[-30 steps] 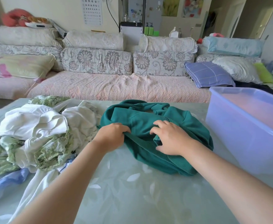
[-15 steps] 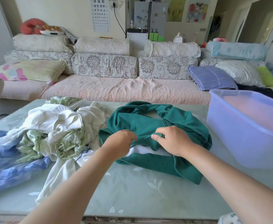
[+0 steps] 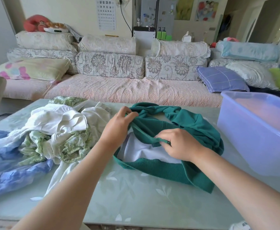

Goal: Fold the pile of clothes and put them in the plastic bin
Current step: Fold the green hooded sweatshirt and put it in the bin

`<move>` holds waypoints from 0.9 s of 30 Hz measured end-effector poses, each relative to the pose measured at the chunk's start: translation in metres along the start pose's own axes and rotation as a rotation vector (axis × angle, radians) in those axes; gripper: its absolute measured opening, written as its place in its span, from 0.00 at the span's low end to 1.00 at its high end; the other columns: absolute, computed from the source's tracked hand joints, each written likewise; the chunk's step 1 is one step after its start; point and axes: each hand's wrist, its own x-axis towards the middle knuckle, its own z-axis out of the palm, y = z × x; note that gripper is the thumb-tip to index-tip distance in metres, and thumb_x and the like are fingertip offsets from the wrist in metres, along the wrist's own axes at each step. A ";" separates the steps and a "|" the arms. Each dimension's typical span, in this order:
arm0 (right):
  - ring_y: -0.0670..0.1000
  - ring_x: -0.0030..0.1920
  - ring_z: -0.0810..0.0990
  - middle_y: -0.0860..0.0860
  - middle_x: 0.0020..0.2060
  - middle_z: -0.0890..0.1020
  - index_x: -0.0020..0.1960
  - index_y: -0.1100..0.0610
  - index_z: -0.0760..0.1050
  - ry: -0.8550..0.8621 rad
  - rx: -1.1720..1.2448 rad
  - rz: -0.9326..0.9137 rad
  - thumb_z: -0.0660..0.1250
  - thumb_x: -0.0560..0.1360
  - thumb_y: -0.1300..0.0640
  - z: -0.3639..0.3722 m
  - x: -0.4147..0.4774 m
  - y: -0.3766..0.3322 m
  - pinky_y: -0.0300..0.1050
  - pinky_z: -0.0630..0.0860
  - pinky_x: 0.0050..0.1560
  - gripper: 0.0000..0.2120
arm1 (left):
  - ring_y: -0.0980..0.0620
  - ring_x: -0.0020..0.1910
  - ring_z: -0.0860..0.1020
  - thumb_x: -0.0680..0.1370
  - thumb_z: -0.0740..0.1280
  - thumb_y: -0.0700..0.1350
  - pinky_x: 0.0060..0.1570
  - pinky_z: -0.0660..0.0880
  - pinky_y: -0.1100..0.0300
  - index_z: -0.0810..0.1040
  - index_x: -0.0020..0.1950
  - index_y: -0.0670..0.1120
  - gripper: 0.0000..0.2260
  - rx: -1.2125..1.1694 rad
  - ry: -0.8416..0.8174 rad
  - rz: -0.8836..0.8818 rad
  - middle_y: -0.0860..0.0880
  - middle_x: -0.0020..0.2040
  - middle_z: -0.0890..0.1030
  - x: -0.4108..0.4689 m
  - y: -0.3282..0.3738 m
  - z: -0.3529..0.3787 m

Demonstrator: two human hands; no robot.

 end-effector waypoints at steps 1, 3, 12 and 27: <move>0.52 0.48 0.82 0.46 0.47 0.85 0.54 0.53 0.84 -0.041 -0.011 -0.007 0.63 0.74 0.61 0.003 0.003 -0.001 0.47 0.79 0.44 0.14 | 0.40 0.51 0.78 0.69 0.67 0.27 0.42 0.79 0.48 0.78 0.65 0.43 0.26 0.046 0.030 0.020 0.41 0.61 0.73 -0.001 -0.003 -0.007; 0.54 0.50 0.81 0.46 0.49 0.84 0.55 0.51 0.83 -0.148 -0.072 0.020 0.61 0.72 0.63 0.007 0.009 -0.005 0.49 0.78 0.46 0.17 | 0.38 0.58 0.77 0.67 0.66 0.25 0.46 0.80 0.46 0.79 0.65 0.42 0.27 0.108 0.057 0.027 0.40 0.65 0.73 -0.006 -0.012 -0.014; 0.50 0.57 0.77 0.43 0.56 0.79 0.63 0.43 0.77 -0.419 -0.134 0.136 0.63 0.76 0.54 0.022 0.021 -0.028 0.48 0.76 0.53 0.18 | 0.41 0.49 0.76 0.67 0.71 0.29 0.29 0.76 0.53 0.85 0.49 0.46 0.16 0.249 0.025 0.135 0.45 0.51 0.78 -0.026 -0.040 -0.037; 0.45 0.68 0.72 0.41 0.66 0.77 0.65 0.43 0.78 -0.399 0.149 0.292 0.63 0.77 0.52 0.017 -0.012 -0.019 0.45 0.67 0.70 0.17 | 0.52 0.59 0.70 0.68 0.74 0.58 0.56 0.69 0.57 0.71 0.65 0.61 0.27 -0.023 -0.787 -0.094 0.54 0.59 0.70 -0.036 0.030 -0.028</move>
